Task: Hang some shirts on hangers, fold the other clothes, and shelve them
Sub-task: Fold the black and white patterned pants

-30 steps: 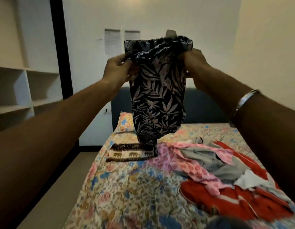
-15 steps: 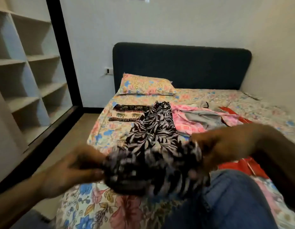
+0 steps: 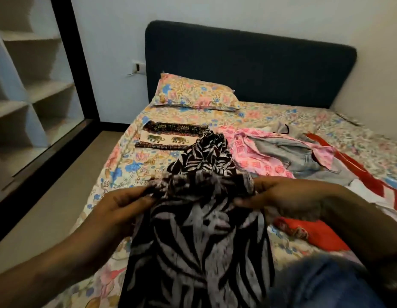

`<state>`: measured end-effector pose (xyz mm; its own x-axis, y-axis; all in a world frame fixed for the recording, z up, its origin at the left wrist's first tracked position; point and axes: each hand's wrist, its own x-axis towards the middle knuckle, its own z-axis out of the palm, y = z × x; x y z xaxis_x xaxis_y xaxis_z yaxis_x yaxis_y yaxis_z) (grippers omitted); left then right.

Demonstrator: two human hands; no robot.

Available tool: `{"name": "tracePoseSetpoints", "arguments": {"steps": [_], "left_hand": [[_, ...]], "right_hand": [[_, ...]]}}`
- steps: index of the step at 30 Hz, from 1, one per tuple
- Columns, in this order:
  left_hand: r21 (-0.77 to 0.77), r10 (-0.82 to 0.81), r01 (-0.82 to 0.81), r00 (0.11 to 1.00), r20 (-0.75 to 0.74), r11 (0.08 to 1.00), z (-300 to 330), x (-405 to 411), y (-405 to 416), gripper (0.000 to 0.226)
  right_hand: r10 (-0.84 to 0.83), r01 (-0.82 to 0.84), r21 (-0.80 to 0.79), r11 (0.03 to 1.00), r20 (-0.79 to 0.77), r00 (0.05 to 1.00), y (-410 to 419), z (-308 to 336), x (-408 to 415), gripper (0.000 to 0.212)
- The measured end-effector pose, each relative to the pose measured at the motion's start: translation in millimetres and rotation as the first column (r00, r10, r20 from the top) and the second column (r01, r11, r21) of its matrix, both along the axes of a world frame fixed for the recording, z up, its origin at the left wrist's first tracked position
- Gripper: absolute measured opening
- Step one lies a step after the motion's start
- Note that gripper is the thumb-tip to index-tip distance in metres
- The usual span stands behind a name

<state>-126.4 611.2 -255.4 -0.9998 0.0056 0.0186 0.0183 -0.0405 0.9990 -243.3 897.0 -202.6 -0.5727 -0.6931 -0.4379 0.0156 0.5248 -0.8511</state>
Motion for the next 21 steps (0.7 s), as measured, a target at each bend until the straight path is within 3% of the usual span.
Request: {"name": "tracePoseSetpoints", "arguments": {"steps": [3, 7, 9, 11, 13, 15, 17, 20, 21], "left_hand": [[-0.083, 0.143, -0.139, 0.988, 0.054, 0.987, -10, -69, 1, 0.025], [-0.197, 0.239, -0.238, 0.971, -0.019, 0.951, 2, -192, -2, 0.008], [-0.255, 0.244, -0.248, 0.969, -0.046, 0.935, 17, -252, -3, 0.012], [-0.363, 0.246, -0.236, 0.969, -0.021, 0.901, 16, -295, -2, 0.049], [-0.583, 0.252, -0.238, 0.966, -0.057, 0.777, -1, -306, 5, 0.079], [-0.678, 0.200, -0.234, 0.971, -0.129, 0.697, -29, -287, 16, 0.072], [-0.716, 0.124, -0.166, 0.986, -0.110, 0.678, -69, -245, 17, 0.057], [-0.854, 0.003, -0.070, 0.997, -0.080, 0.516, -133, -180, 10, 0.049], [-0.877, 0.001, -0.103, 0.993, -0.116, 0.469, -146, -169, 7, 0.049]], "right_hand": [[-0.284, 0.284, -0.007, 0.959, 0.042, 0.958, 2, -11, -52, 0.020], [-0.520, 0.521, -0.033, 0.853, -0.142, 0.842, -10, -20, -144, 0.034], [-0.653, 0.638, -0.143, 0.757, -0.206, 0.729, -23, -17, -183, 0.032], [-0.706, 0.694, -0.186, 0.696, -0.353, 0.613, -39, -18, -206, 0.037], [-0.657, 0.714, -0.147, 0.684, -0.549, 0.516, -56, -29, -208, 0.047], [-0.628, 0.681, -0.179, 0.710, -0.599, 0.497, -66, -52, -184, 0.040], [-0.484, 0.580, -0.086, 0.810, -0.656, 0.579, -67, -86, -143, 0.023], [-0.050, 0.320, 0.383, 0.866, -0.572, 0.819, -59, -123, -99, 0.019], [0.042, 0.258, 0.459, 0.850, -0.547, 0.836, -59, -126, -98, 0.023]]}}
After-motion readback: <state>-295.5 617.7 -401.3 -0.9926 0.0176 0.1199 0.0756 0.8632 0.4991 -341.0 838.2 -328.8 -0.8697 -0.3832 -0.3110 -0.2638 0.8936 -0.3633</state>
